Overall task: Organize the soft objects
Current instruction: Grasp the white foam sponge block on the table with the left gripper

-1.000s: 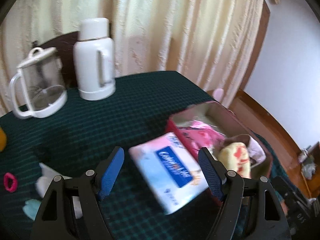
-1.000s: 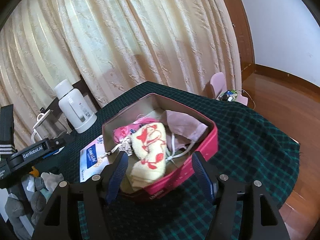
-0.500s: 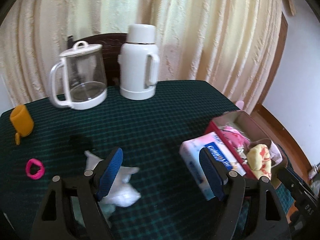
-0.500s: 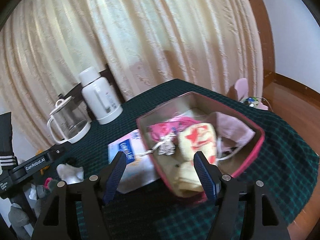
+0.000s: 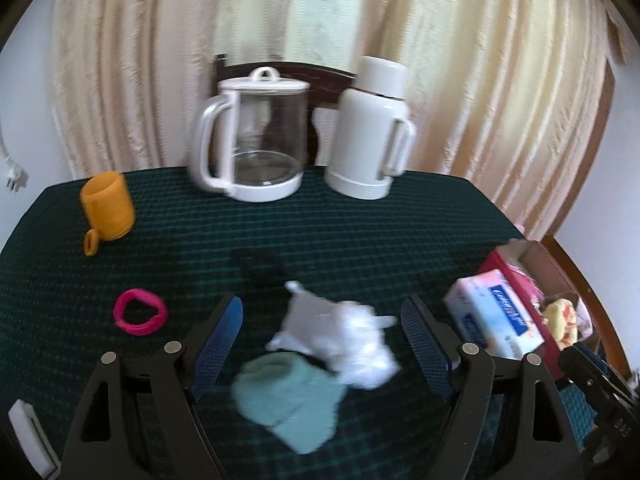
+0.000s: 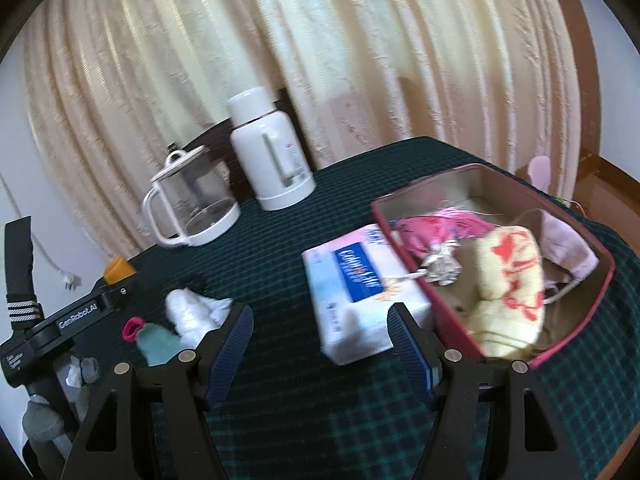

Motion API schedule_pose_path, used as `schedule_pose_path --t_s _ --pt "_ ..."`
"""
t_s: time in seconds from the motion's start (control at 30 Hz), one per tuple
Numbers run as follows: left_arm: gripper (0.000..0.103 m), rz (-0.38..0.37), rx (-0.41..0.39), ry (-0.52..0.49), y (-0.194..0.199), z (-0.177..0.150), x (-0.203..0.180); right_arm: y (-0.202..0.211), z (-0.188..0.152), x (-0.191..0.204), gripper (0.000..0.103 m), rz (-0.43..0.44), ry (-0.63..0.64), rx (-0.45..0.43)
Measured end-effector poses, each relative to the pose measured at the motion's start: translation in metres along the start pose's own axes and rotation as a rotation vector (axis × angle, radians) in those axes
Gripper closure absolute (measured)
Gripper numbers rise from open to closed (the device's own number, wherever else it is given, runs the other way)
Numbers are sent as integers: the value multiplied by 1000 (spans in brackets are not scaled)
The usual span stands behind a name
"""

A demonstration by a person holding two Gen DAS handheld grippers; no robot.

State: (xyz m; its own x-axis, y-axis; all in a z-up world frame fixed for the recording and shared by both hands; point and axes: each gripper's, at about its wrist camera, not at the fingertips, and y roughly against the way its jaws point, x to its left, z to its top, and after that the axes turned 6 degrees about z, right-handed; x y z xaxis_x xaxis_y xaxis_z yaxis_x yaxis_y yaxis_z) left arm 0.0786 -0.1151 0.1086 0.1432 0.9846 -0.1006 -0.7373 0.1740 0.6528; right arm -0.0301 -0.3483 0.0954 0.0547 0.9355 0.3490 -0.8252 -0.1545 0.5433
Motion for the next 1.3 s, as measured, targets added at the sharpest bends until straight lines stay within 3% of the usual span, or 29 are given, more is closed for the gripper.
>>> schedule_pose_path --t_s 0.43,0.73,0.87,1.0,1.3 --pt "20 99 23 124 3 -11 94 -42 -8 56 30 117 62 123" --pt "20 151 51 180 24 -35 131 -60 -20 95 30 189 96 170" --pt "20 243 45 232 46 -49 156 -66 -28 113 30 226 119 195" --pt "20 404 47 267 69 -70 182 -67 -36 126 26 261 148 207" --pt "20 611 100 443 93 -115 247 -58 -45 131 26 272 167 208"
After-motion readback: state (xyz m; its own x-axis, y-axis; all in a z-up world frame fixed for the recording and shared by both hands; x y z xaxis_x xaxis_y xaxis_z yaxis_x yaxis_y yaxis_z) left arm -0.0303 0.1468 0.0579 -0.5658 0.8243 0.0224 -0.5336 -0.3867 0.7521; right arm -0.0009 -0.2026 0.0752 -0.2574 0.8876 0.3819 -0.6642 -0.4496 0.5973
